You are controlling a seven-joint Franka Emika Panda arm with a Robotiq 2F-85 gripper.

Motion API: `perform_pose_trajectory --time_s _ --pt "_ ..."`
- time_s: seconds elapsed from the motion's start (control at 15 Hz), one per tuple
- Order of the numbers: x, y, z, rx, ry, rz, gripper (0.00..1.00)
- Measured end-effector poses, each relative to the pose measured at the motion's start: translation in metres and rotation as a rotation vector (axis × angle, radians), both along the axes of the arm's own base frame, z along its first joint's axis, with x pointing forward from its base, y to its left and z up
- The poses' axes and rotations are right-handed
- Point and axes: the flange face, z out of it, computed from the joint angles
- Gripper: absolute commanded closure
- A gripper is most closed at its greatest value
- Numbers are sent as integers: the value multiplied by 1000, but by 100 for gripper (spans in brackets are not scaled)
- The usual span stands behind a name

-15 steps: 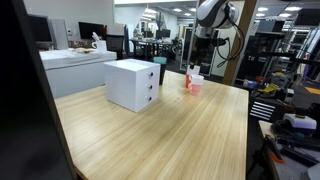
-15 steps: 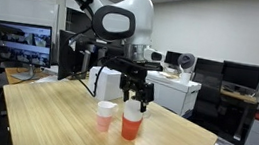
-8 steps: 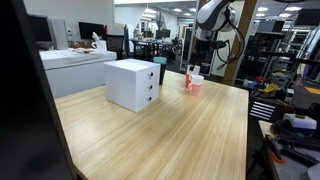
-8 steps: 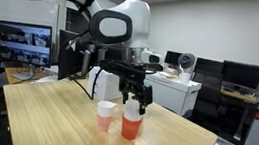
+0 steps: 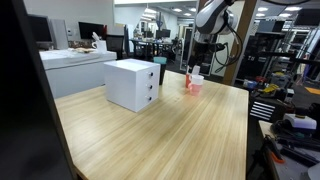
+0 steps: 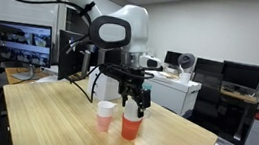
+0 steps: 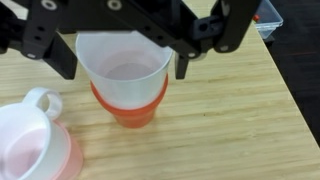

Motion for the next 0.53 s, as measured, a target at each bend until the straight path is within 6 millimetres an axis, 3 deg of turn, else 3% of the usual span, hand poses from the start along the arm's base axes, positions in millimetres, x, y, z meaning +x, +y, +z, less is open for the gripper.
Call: perform_pose_trajectory --time_s 0.2,0.53 --pt "1 0 -1 0 -1 -5 49" --pt "1 0 3 -4 -9 -6 56"
